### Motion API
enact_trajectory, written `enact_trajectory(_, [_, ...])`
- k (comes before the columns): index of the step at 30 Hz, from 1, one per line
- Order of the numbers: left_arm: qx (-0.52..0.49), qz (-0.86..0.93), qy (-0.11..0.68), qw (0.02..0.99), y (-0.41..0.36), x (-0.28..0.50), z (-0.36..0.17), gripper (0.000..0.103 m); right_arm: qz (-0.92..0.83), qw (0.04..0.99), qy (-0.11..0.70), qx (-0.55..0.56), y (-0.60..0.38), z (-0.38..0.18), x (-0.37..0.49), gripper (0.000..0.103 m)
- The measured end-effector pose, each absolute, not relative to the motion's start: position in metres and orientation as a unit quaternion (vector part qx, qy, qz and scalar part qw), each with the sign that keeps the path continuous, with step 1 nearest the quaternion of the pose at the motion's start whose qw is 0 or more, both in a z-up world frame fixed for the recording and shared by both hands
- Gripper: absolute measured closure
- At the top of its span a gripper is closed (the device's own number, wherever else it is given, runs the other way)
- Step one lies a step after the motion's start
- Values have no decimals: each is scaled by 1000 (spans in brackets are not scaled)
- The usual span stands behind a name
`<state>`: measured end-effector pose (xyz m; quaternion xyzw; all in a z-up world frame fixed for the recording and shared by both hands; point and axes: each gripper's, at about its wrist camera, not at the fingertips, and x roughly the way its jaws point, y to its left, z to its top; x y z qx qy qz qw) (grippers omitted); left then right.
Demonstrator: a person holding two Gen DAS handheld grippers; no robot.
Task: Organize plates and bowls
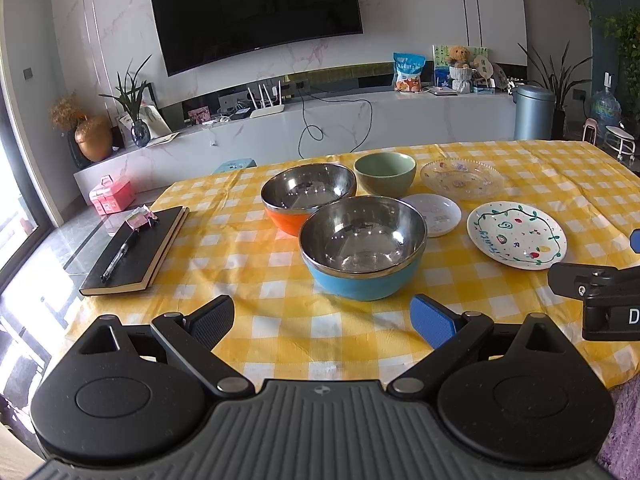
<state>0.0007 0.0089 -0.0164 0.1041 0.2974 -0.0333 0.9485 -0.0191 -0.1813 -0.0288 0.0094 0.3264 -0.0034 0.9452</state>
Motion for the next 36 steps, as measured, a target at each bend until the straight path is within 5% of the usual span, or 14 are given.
enact_trajectory(20, [-14,-30,332,943,48,48,1,0,-1,949,309,56,-176,-31,21,3])
enact_trajectory(23, [-41,-31,349,936,54,65,1,17,6,949,309,61,-168,-31,41,3])
enact_trajectory(26, [-69,-41,367,927,59,82,-1,26,12,946,319,58,-156,-33,63,9])
enact_trajectory(36, [-88,-49,403,910,58,129,-20,48,18,921,382,75,-132,-54,123,49])
